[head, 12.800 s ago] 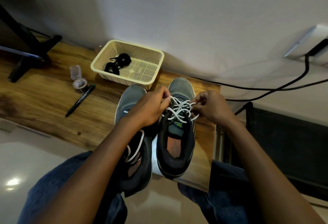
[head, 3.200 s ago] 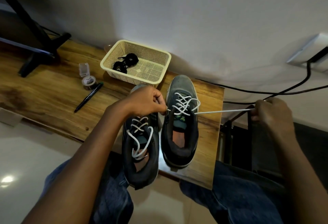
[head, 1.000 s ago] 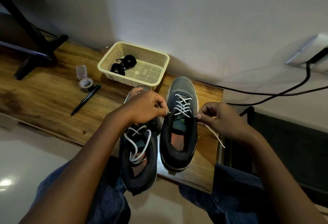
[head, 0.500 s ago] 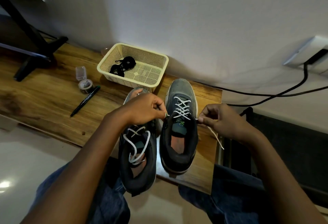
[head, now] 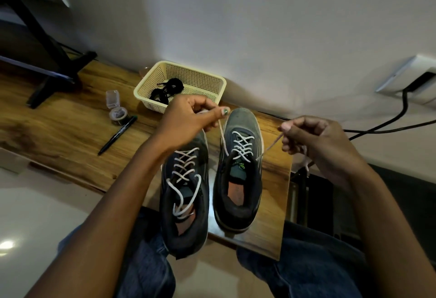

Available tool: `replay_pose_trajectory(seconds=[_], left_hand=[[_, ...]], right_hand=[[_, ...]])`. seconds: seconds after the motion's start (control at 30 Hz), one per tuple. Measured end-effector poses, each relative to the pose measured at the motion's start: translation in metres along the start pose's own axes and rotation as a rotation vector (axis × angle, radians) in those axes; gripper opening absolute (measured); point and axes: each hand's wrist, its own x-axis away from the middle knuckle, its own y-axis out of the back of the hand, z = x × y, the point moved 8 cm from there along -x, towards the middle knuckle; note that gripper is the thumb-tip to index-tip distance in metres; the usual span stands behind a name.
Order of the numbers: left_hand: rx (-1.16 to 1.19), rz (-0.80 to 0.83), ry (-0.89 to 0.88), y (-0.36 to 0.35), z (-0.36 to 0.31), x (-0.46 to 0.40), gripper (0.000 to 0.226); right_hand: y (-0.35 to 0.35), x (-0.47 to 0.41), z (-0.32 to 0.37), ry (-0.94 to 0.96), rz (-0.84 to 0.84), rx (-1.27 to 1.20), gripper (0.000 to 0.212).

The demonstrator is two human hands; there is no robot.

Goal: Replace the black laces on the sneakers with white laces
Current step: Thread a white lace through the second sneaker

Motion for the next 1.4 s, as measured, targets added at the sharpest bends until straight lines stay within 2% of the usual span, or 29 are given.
replay_pose_trajectory(seconds=[0.13,0.27,0.37,0.5,0.6,0.77,0.93,1.27,1.4], left_hand=[[0.321,0.024,-0.017,-0.008,-0.015,-0.002,0.013],[0.386,0.094,-0.028,-0.026,-0.023,0.0,0.018],[0.395,0.057,-0.041,-0.031,-0.025,-0.001,0.019],[0.439,-0.093,-0.089,-0.025,-0.028,-0.003,0.013],[0.429,-0.153,-0.128,-0.024,-0.032,-0.003,0.023],[0.442,-0.132,-0.161,-0.034,-0.041,-0.003,0.027],[0.493,-0.143,-0.162,-0.043,-0.047,-0.001,0.027],[0.708,-0.114,-0.005,-0.056,-0.048,0.004,0.017],[0.706,-0.096,-0.006,-0.057,-0.051,0.005,0.015]], right_hand=[[-0.01,0.001,0.017,0.059,0.001,-0.265,0.017],[-0.022,0.001,0.026,0.072,0.015,-0.421,0.018],[-0.029,0.0,0.029,0.066,0.02,-0.501,0.026],[-0.038,-0.001,0.033,0.105,-0.001,-0.484,0.022],[-0.037,-0.003,0.035,0.154,-0.107,-0.453,0.02],[-0.034,-0.003,0.038,0.211,-0.209,-0.39,0.013],[-0.037,-0.001,0.04,0.241,-0.174,-0.376,0.015],[-0.039,0.001,0.042,0.257,-0.166,-0.365,0.011],[-0.039,0.001,0.042,0.269,-0.168,-0.347,0.009]])
